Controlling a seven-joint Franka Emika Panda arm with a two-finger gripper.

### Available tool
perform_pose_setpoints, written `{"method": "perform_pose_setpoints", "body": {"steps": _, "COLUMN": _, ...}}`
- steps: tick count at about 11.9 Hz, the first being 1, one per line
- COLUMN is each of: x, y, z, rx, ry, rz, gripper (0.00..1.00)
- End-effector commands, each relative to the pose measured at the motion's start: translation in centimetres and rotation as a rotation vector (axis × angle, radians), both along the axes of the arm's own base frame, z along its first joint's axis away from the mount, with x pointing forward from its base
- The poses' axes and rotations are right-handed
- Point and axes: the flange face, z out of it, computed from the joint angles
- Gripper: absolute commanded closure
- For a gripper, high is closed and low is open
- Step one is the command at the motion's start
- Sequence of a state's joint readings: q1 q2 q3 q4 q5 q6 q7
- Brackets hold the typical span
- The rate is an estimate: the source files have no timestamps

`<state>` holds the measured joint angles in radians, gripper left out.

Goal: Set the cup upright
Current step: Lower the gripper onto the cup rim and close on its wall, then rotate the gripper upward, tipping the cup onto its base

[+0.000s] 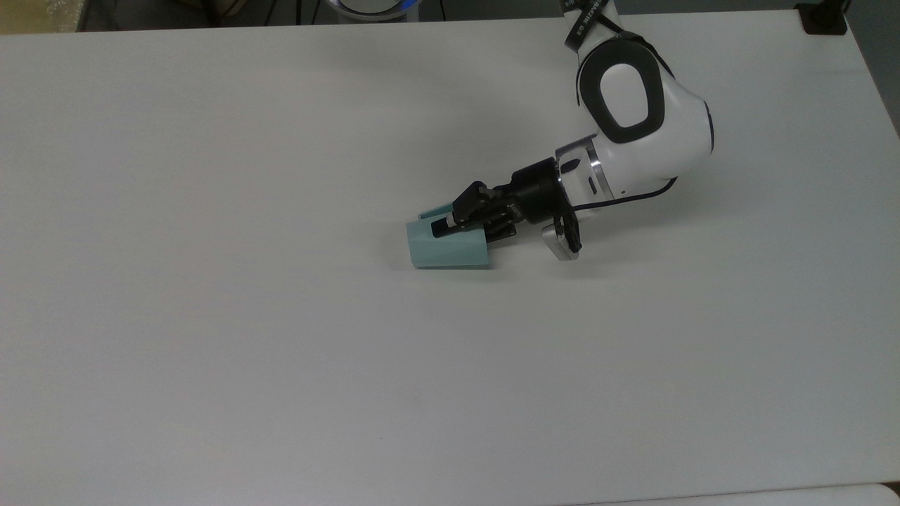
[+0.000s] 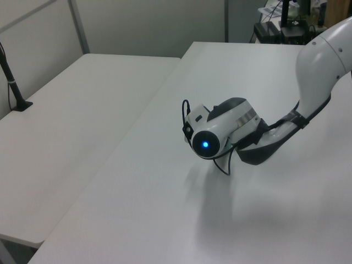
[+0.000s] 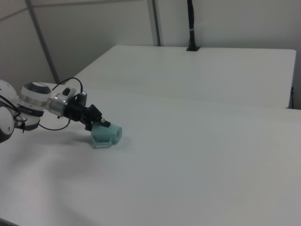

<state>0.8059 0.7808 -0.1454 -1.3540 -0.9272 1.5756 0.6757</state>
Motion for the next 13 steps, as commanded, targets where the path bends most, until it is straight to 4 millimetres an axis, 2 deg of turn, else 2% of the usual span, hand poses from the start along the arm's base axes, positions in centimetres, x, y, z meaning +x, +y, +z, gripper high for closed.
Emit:
{"method": "perform_pose_setpoints", "body": {"steps": 1, "x": -0.2, "y": 0.0, "z": 4.5, "rx": 0.178, "ry": -0.003, "rz": -0.027, "gripper": 1.00}}
{"method": "perform_pose_setpoints", "body": {"steps": 2, "x": -0.4, "y": -0.1, "z": 6.8, "rx": 0.235, "ry": -0.005, "rz": -0.048, "gripper": 1.00}}
{"method": "perform_pose_setpoints", "body": {"steps": 3, "x": -0.5, "y": -0.1, "z": 8.0, "rx": 0.268, "ry": -0.006, "rz": -0.059, "gripper": 1.00}}
{"method": "perform_pose_setpoints", "body": {"steps": 5, "x": -0.3, "y": -1.1, "z": 9.2, "rx": 0.345, "ry": 0.015, "rz": -0.115, "gripper": 1.00}}
{"method": "perform_pose_setpoints", "body": {"steps": 7, "x": 0.3, "y": -3.1, "z": 11.3, "rx": 0.467, "ry": 0.040, "rz": -0.182, "gripper": 1.00}}
{"method": "perform_pose_setpoints", "body": {"steps": 8, "x": 0.4, "y": -4.5, "z": 11.6, "rx": 0.579, "ry": 0.083, "rz": -0.196, "gripper": 1.00}}
{"method": "perform_pose_setpoints", "body": {"steps": 10, "x": -0.1, "y": -9.2, "z": 13.5, "rx": 0.847, "ry": 0.130, "rz": -0.204, "gripper": 1.00}}
{"method": "perform_pose_setpoints", "body": {"steps": 11, "x": -0.6, "y": -11.4, "z": 14.9, "rx": 0.937, "ry": 0.138, "rz": -0.204, "gripper": 1.00}}
{"method": "perform_pose_setpoints", "body": {"steps": 13, "x": -1.5, "y": -15.1, "z": 17.4, "rx": 1.008, "ry": 0.141, "rz": -0.227, "gripper": 1.00}}
